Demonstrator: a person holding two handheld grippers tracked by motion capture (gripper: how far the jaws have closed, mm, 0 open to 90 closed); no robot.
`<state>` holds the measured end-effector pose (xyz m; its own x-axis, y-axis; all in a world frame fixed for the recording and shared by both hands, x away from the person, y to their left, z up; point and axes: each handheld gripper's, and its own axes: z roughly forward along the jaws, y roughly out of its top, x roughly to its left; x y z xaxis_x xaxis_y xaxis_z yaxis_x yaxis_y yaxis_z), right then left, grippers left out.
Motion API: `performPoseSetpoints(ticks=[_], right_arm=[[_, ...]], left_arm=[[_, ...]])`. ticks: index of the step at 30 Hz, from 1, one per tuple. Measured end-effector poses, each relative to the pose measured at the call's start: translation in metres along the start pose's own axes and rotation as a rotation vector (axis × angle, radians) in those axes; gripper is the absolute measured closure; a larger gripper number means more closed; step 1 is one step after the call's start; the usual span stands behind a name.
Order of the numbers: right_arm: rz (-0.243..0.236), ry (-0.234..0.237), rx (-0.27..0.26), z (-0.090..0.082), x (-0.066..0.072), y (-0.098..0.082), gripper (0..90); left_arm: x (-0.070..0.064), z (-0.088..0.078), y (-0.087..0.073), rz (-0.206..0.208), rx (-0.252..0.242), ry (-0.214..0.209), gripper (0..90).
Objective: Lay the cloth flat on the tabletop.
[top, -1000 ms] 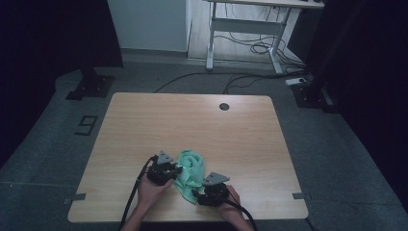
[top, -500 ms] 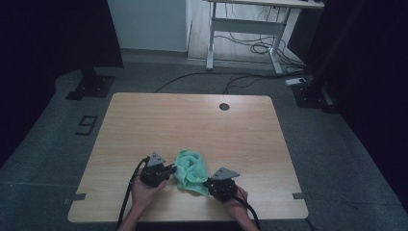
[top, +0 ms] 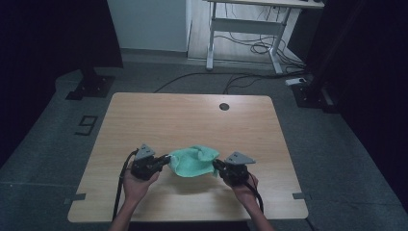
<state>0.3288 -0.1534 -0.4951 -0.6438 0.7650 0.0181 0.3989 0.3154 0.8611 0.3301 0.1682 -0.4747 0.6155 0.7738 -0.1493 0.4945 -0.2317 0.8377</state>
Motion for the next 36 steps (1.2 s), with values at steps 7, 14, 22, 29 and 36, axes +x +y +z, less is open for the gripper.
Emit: performPoseSetpoints(ticks=[7,14,22,29,36], right_arm=[[-0.010,-0.034,-0.031,-0.002,-0.016,0.029,82.7],[0.028,-0.021,-0.028,-0.004,-0.023,0.020,83.8],[0.066,0.035,0.101,0.004,-0.021,-0.028,83.9],[0.072,0.044,0.122,0.000,-0.018,-0.041,82.4],[0.049,0.031,0.130,-0.008,-0.013,-0.047,70.8]], left_arm=[[0.010,-0.008,0.022,-0.003,-0.037,0.005,85.6],[0.011,-0.008,0.015,-0.009,-0.026,-0.002,85.5],[0.005,0.003,-0.042,-0.038,0.061,-0.081,85.0],[-0.003,-0.002,-0.058,-0.033,0.076,-0.117,79.9],[0.003,-0.023,-0.059,-0.036,0.049,-0.132,65.2]])
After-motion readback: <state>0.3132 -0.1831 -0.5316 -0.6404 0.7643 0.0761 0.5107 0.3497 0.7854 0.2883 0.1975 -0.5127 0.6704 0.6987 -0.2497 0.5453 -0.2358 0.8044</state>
